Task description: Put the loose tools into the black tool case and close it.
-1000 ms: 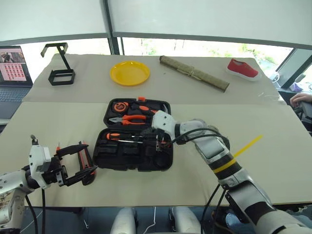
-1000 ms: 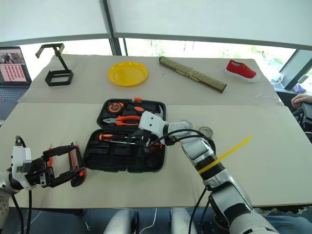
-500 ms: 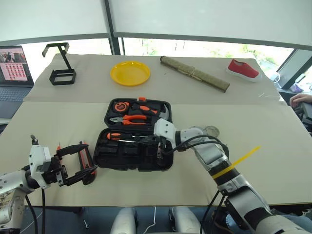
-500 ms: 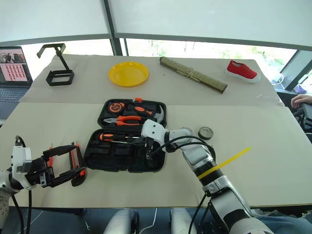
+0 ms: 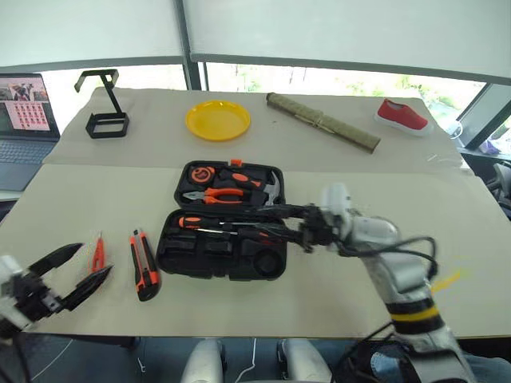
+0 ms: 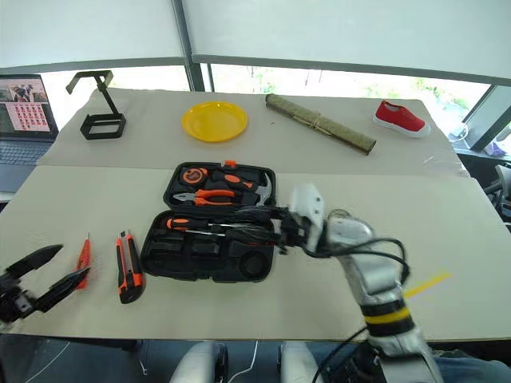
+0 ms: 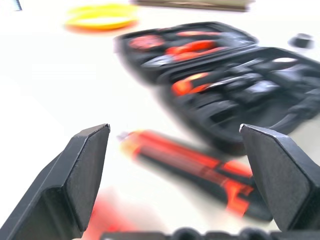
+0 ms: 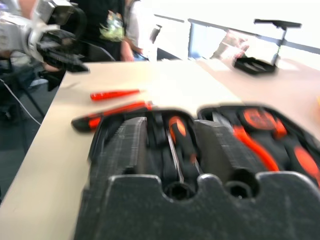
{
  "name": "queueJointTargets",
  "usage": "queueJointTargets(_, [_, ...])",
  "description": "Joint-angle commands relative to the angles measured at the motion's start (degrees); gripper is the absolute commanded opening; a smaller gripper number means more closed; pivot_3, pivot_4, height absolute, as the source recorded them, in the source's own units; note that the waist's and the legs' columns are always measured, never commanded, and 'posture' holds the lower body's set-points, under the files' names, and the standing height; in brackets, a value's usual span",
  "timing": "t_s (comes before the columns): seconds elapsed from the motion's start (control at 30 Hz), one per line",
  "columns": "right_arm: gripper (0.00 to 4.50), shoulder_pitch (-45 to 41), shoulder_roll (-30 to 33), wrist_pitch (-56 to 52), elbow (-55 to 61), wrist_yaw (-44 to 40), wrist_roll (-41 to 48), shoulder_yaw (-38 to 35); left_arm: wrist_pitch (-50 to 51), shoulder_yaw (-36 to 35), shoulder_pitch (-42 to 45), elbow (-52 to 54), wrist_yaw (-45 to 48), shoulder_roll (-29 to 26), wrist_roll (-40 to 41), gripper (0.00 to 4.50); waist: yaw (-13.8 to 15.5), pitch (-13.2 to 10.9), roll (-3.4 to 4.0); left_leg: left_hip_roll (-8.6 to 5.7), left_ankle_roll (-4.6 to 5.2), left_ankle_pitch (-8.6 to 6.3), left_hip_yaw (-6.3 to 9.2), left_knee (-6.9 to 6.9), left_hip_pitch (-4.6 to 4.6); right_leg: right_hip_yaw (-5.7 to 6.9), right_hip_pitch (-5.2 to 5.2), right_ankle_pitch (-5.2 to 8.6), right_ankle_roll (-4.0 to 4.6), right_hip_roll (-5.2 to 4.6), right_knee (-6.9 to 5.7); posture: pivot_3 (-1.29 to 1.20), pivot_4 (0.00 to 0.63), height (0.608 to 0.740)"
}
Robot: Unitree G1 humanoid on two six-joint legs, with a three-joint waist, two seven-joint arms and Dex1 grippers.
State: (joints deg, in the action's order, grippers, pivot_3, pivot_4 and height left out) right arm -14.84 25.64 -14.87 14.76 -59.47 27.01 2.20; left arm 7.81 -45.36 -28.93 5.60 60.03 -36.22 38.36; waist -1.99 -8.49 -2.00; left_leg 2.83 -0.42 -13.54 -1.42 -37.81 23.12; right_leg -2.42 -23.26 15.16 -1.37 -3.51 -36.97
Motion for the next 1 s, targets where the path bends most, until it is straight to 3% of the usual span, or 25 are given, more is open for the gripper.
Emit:
queueJointTargets(0.03, [3.48,4.98,0.33,7.5,4.09,-3.47,5.12,-6.16,-0.7,-6.76,-4.89,-0.44,-4.72,2.18,-1.11,4.5,-0.04,0.0,-0.02,0.0,0.0,0.0,-0.11,0.0,-0.02,-0.01,0.01,0.0,0.01,0.04,-0.03,0.0,0.15,0.74])
queueJointTargets(0.13, [4.42,9.7,-0.82,15.17,2.77,-6.03,5.14,-8.59,1.69,-9.17,-8.29,-1.77,-9.49,3.7,-1.88,4.5,-0.12,0.01,-0.07,0.0,-0.01,-0.01,-0.33,0.0,-0.21,0.0,0.15,0.08,0.1,0.11,-0.04,0.0,0.15,0.74])
queueJointTargets(0.23, [4.42,14.38,-2.08,22.24,0.97,-9.48,5.12,-9.47,6.44,-10.58,-11.43,-2.03,-14.37,4.73,-1.8,4.5,-0.14,0.04,-0.15,0.0,-0.02,-0.02,-0.37,0.0,-0.22,0.0,0.14,0.12,0.1,0.14,-0.04,0.0,0.15,0.74])
queueJointTargets(0.37, [4.42,17.98,-1.79,22.07,2.36,-13.91,9.36,-7.73,14.35,-10.46,-11.65,1.45,-18.51,2.87,0.49,4.5,0.4,0.03,-0.27,0.02,-0.03,-0.02,-0.39,0.0,-0.23,-0.01,0.14,0.14,0.07,0.1,-0.05,0.0,0.15,0.74])
queueJointTargets(0.6, [4.42,17.49,-3.26,21.7,6.9,-12.27,11.12,-5.38,33.9,-11.1,-5.31,14.02,-29.03,-2.96,14.1,4.5,1.21,0.11,-0.42,0.09,-0.04,-0.02,-0.32,0.0,-0.27,0.0,0.14,0.17,0.14,0.09,-0.12,0.0,0.15,0.74])
queueJointTargets(0.73, [4.42,16.07,-3.29,21.25,7.14,-11.35,10.76,-4.31,47.06,-4.53,3.35,19.95,-43.06,-5.95,20.06,4.5,1.18,0.1,-0.41,0.03,-0.09,-0.05,-0.09,0.0,-0.3,-0.1,0.15,0.15,0.11,0.05,-0.14,0.0,0.15,0.74])
queueJointTargets(1.0, [4.42,12.74,-3.0,20.62,7.08,-9.28,10.48,-2.95,51.42,6.69,10.82,20.02,-54.54,-1.08,12.74,4.5,0.79,0.06,-0.33,0.02,-0.19,-0.11,-0.08,0.04,-0.39,-0.17,0.12,0.13,0.19,0.19,-0.24,0.0,0.15,0.74])
